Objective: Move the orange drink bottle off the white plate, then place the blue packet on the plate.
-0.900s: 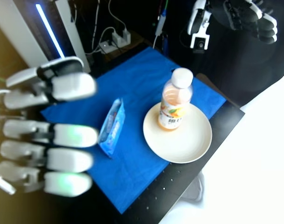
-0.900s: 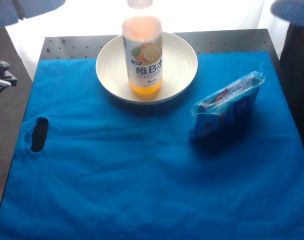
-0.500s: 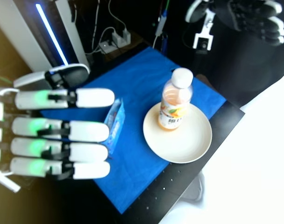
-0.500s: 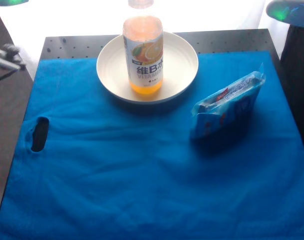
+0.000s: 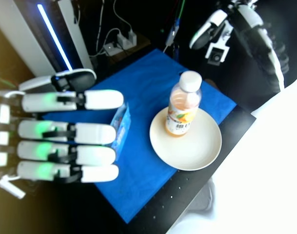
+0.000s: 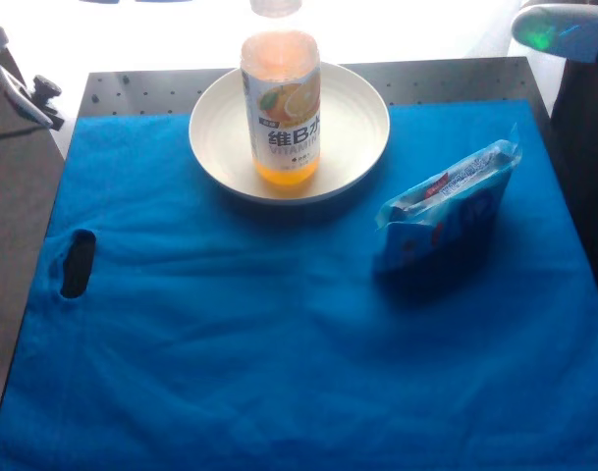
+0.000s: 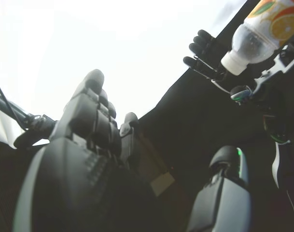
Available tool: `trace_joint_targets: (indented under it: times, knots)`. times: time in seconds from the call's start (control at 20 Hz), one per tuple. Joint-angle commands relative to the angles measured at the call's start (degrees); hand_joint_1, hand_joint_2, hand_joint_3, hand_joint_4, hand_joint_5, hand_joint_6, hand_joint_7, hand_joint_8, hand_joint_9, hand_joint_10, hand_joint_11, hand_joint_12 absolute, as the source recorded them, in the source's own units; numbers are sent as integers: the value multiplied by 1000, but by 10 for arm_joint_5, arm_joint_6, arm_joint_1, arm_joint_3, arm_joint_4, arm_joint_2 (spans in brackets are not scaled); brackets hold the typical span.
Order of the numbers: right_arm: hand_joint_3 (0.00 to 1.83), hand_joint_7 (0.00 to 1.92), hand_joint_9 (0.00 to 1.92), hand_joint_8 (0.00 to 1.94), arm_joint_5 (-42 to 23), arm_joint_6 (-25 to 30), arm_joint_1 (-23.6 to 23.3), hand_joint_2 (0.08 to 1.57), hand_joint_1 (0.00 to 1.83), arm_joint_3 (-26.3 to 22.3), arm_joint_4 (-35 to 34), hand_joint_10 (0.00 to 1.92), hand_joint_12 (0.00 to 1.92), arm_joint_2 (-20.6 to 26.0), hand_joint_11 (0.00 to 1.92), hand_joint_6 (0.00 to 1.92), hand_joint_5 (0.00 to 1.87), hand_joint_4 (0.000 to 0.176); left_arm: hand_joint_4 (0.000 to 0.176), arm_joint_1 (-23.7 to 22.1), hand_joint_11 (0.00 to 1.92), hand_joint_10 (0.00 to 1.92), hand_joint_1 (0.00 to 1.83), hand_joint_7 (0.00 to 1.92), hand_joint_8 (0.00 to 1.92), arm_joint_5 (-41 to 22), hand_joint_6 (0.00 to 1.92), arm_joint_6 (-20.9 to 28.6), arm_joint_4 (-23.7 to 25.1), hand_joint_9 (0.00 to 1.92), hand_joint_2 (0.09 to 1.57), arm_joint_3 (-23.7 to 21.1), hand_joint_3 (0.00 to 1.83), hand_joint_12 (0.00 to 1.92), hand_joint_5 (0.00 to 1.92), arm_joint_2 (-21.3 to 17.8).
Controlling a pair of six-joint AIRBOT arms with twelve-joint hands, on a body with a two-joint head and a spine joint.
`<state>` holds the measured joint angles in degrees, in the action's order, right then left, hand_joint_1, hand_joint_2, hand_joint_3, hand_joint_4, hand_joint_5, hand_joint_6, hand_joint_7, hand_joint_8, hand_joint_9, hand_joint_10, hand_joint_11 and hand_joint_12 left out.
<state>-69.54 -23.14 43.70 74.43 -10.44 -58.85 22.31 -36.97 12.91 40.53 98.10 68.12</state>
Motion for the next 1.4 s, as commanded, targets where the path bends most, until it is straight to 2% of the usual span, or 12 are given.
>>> trace_joint_targets:
  times: [0.0, 0.05, 0.1, 0.3, 0.45, 0.65, 0.8, 0.85, 1.0, 1.1, 1.2, 1.35]
  knots:
    - [0, 172, 255, 11, -65, 4, -7, 708, 709, 3, -6, 15, 171, 1, 340, 5, 298, 84, 83, -14, 16, 5, 599, 16, 5, -44, 0, 24, -2, 30, 819, 5, 0, 7, 0, 7]
    - [0, 166, 242, 7, -65, 4, -7, 703, 697, 3, -5, 8, 166, 0, 331, 2, 292, 87, 89, -18, 13, 0, 538, 2, 0, -43, 0, 44, 20, 8, 795, 10, 0, 6, 0, 12]
    - [0, 175, 243, 9, -65, 4, -7, 699, 681, 3, -5, 7, 168, 0, 338, 0, 290, 93, 56, -22, 38, 0, 442, 0, 0, -40, 0, 56, 41, 1, 737, 14, 0, 23, 0, 16]
    - [0, 183, 266, 10, -65, 4, -7, 699, 691, 5, -4, 14, 176, -5, 359, 3, 291, 86, 94, -27, 34, 0, 498, 3, 0, -31, 0, 83, 93, 0, 699, 23, 0, 26, 0, 36]
    - [0, 247, 361, 7, -65, 4, -7, 714, 698, 6, -4, 20, 192, -7, 415, 1, 295, 77, 82, -27, 14, 0, 588, 0, 0, -29, 0, 101, 118, 0, 717, 40, 0, 18, 0, 57]
    - [3, 315, 463, 2, -65, 4, -7, 734, 702, 6, -4, 17, 189, -7, 472, 5, 310, 68, 105, -25, 68, 0, 618, 10, 1, -24, 0, 109, 145, 0, 626, 44, 0, 51, 0, 72]
    - [0, 345, 489, 10, -65, 5, -7, 731, 679, 5, -2, 19, 195, -7, 497, 6, 320, 58, 84, -18, 86, 9, 626, 33, 8, -21, 0, 117, 154, 24, 584, 48, 0, 65, 0, 76]
    - [0, 343, 481, 7, -65, 6, -7, 731, 670, 5, -2, 14, 190, -7, 487, 4, 318, 53, 91, -15, 80, 6, 642, 36, 8, -20, 0, 121, 158, 21, 571, 48, 0, 64, 0, 76]
    - [6, 358, 514, 10, -66, 6, -7, 745, 655, 4, -2, 22, 203, -7, 528, 4, 322, 57, 56, -13, 99, 11, 590, 61, 14, -14, 0, 125, 172, 39, 601, 48, 0, 79, 0, 79]
    - [13, 369, 540, 9, -66, 6, -7, 772, 657, 4, -2, 26, 217, -7, 561, 4, 327, 48, 63, -13, 79, 11, 588, 66, 12, -10, 0, 125, 180, 44, 583, 48, 0, 73, 0, 83]
    - [12, 378, 553, 10, -66, 8, -7, 779, 667, 4, -2, 25, 221, -7, 563, 6, 338, 43, 110, -12, 19, 0, 638, 5, 0, -8, 0, 125, 182, 1, 571, 54, 0, 50, 0, 90]
    - [0, 416, 575, 4, -66, 9, -7, 762, 673, 4, -2, 4, 263, -7, 560, 3, 350, 38, 65, -11, 53, 12, 587, 50, 17, 7, 0, 125, 201, 31, 597, 59, 3, 69, 0, 98]
